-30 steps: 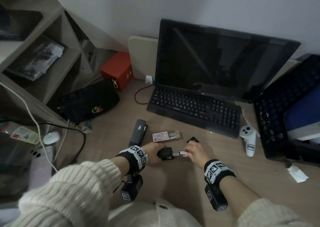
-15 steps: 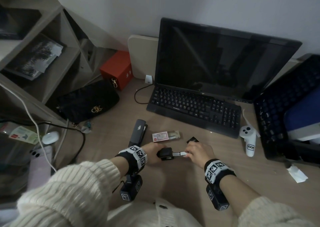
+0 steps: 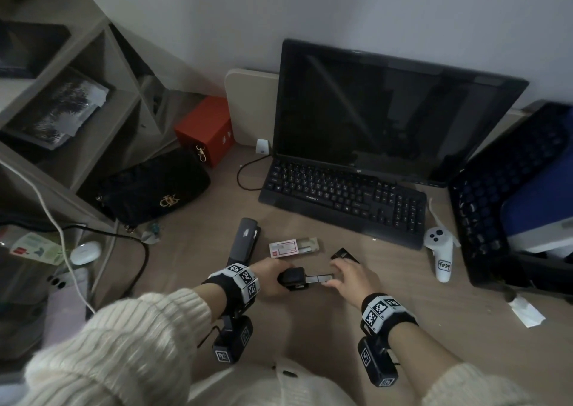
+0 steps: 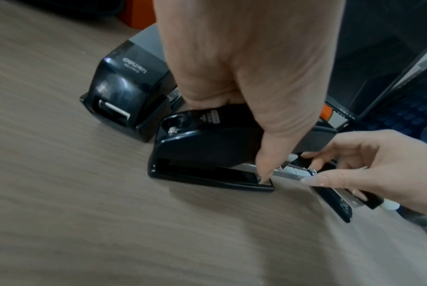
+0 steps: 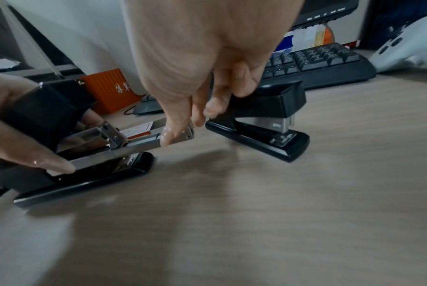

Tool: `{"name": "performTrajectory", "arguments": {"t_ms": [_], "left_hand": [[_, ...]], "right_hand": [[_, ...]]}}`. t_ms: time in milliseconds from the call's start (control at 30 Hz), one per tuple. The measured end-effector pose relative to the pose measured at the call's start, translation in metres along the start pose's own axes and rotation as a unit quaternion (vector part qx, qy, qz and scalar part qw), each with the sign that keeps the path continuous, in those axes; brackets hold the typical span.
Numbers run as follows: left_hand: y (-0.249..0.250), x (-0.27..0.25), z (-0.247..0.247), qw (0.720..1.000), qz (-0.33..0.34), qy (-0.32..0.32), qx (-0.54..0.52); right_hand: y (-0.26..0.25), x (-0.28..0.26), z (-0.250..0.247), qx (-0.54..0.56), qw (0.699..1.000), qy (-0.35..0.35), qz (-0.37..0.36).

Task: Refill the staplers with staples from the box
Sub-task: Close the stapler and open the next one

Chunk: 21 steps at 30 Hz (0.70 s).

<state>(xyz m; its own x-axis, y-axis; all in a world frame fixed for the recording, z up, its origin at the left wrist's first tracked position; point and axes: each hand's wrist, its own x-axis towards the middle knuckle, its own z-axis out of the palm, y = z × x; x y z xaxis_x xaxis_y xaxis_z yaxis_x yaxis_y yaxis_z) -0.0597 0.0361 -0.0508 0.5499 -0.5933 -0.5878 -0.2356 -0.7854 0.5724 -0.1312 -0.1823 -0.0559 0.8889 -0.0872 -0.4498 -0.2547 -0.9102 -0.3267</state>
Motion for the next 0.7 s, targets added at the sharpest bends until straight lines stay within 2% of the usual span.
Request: {"name": "performTrajectory", "arguments": {"t_ms": [133, 233, 367, 533, 600, 700], "left_hand": [[0.001, 0.0, -0.008, 0.999, -0.014, 0.009, -0.031], [0.004, -0.002, -0.013, 0.994, -0.017, 0.013, -0.103], [0.014, -0.007, -0.023, 0.961, 0.001, 0.01, -0.275], [0.037, -0.016, -0.041, 0.923, 0.003, 0.034, -0.383], [0.044, -0.019, -0.044, 0.914, 0.007, 0.054, -0.402], [0.056, -0.022, -0.046, 0.902, 0.013, 0.085, -0.424]], "right_hand": [[-0.003, -0.002, -0.003, 0.108, 0.994, 0.015, 0.02], [-0.005, -0.001, -0.006, 0.238, 0.97, 0.045, 0.038], [-0.017, -0.003, -0.019, 0.385, 0.916, 0.094, 0.054], [-0.037, -0.006, -0.037, 0.539, 0.83, 0.131, 0.059], [-0.047, -0.006, -0.04, 0.594, 0.793, 0.114, 0.068], [-0.056, -0.008, -0.042, 0.631, 0.771, 0.049, 0.069]]}}
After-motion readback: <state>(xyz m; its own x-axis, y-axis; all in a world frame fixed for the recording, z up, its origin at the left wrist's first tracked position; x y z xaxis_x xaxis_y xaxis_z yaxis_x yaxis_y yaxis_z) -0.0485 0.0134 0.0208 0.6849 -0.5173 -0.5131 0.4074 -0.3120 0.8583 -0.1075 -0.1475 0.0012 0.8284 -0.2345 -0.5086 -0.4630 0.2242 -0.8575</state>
